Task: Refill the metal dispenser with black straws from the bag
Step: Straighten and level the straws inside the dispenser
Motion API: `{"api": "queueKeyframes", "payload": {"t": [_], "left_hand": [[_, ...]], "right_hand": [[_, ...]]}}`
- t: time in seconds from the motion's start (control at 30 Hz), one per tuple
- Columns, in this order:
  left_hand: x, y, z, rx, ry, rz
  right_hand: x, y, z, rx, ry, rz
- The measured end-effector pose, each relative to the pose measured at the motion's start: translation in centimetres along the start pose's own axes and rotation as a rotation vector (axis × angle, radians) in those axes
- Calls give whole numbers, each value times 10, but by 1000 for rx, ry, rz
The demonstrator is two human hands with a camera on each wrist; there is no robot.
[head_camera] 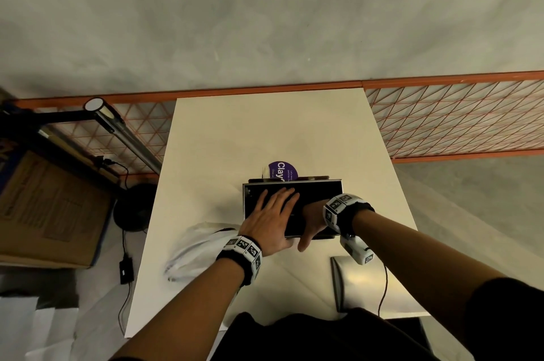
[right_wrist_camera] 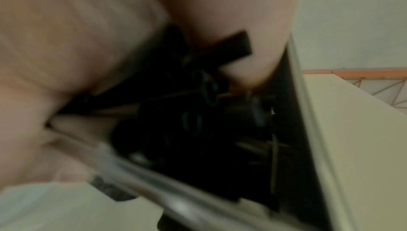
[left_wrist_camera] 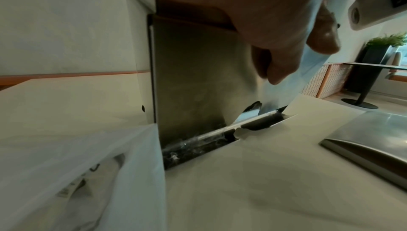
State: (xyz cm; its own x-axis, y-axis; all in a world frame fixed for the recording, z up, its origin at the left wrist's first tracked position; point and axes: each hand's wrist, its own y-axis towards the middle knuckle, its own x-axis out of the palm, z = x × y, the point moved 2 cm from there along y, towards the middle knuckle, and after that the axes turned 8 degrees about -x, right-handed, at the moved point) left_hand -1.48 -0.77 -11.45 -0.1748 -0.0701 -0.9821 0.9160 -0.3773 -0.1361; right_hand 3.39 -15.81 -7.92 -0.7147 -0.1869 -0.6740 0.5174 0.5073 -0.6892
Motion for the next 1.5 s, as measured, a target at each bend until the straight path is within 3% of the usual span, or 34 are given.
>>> {"api": "queueKeyframes", "payload": {"t": [0.2, 0.6, 0.83, 1.3, 1.43, 1.5], "left_hand": [[-1, 2, -1, -11, -27, 11], [-6, 6, -3, -8, -82, 57], [-20, 16, -8, 26, -125, 128], [-30, 29, -13, 43, -128, 144], [-32, 32, -11, 37, -114, 102], [-39, 35, -7, 36, -124, 18]], "right_hand": [[-21, -3, -3, 70, -66, -101], [-25, -7, -9, 74, -222, -96], [-37, -4, 0, 49, -158, -60], [-54, 8, 9, 15, -9, -155], [-55, 11, 15, 16, 88, -205], [-56, 13, 17, 23, 110, -234]]}}
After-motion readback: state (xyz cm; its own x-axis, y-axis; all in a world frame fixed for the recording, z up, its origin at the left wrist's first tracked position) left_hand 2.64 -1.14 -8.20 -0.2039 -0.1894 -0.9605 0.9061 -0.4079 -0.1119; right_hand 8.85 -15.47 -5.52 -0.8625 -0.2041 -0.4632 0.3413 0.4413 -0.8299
